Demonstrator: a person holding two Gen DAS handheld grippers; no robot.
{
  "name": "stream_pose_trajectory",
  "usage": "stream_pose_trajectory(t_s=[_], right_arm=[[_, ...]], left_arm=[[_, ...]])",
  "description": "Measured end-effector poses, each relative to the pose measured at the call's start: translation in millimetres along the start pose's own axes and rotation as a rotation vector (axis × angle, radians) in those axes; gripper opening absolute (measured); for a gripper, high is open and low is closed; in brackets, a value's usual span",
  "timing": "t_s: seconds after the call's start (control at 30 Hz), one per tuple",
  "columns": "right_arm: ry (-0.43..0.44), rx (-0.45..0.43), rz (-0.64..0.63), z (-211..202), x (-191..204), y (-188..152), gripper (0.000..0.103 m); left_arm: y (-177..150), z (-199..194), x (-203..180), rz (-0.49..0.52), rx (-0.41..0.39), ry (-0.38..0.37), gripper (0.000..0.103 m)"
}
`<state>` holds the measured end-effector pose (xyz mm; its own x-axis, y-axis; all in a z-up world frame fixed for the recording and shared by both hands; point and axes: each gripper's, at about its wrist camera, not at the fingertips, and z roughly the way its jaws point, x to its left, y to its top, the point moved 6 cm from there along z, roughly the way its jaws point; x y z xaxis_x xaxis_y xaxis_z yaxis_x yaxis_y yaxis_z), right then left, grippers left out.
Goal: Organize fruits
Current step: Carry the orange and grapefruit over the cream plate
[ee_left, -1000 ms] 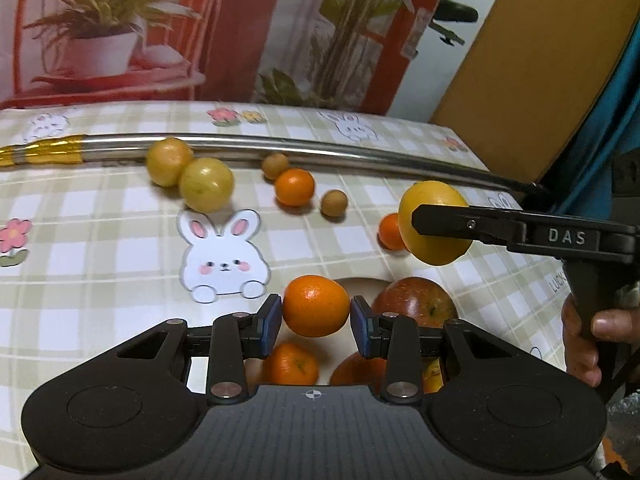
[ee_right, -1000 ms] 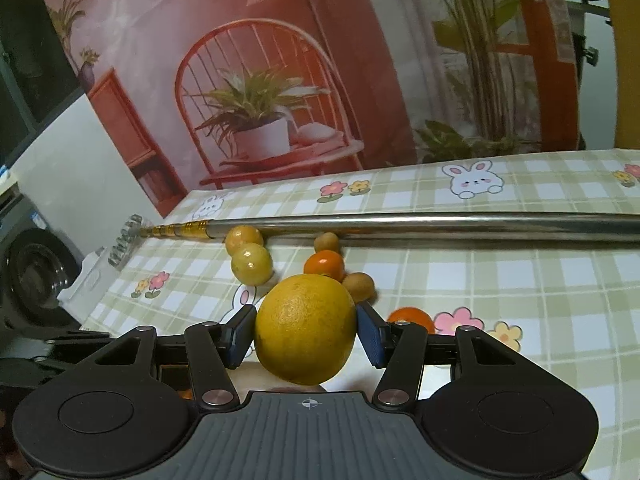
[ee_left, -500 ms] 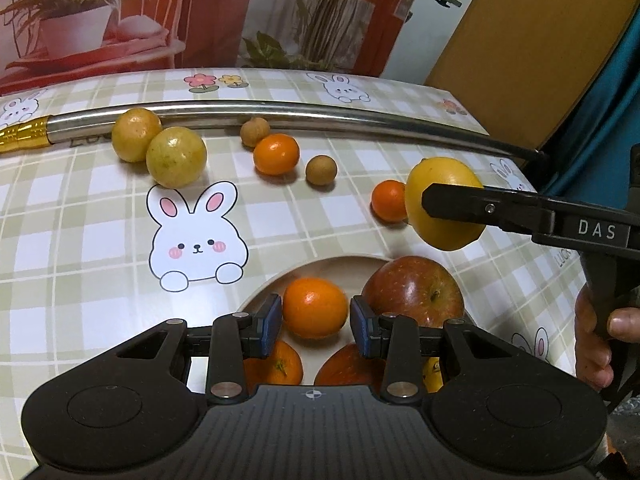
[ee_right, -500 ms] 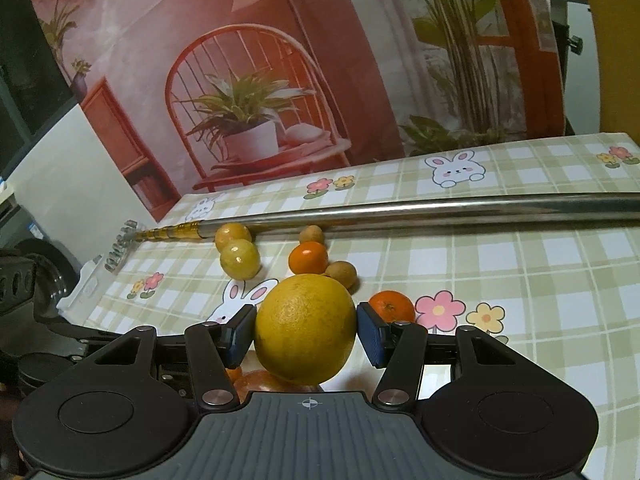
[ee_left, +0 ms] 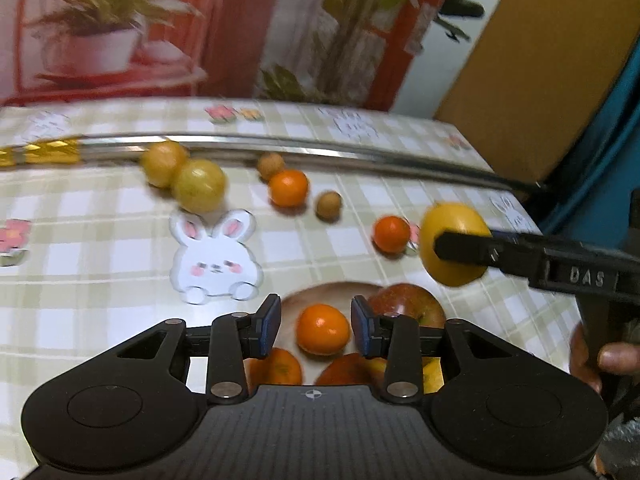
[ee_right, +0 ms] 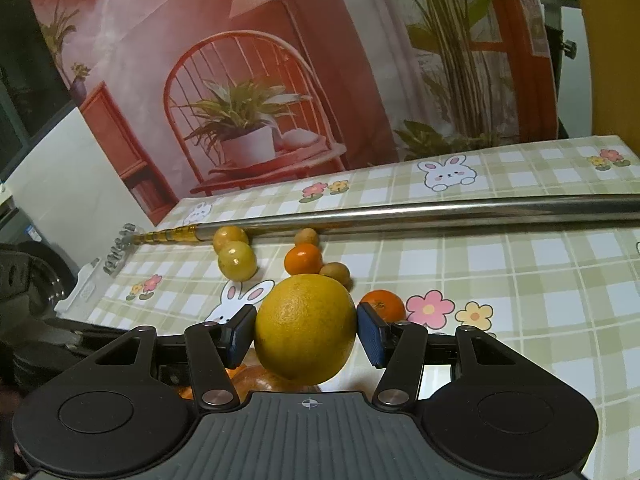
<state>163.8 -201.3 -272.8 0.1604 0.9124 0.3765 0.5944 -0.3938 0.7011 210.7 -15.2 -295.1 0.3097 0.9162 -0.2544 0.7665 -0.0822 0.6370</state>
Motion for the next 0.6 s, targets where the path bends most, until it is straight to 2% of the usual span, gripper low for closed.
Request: stream_pose_trajectory(t_s=[0.3,0.47,0.6], right_arm=[[0.029,-0.004,-0.032,-23,25,-12,0.051],[0.051,0.003,-0.057,-37,44,-26,0.051],[0.064,0.006,-0.099,-49,65,-41,0.051]], left_arm=[[-16,-64,16,-0.096,-0.118,0.148,0.045],[-29,-97,15,-0.139,-0.181,0.169,0.048],[-41,-110,11,-0.148,-0.194,0.173,0.049]])
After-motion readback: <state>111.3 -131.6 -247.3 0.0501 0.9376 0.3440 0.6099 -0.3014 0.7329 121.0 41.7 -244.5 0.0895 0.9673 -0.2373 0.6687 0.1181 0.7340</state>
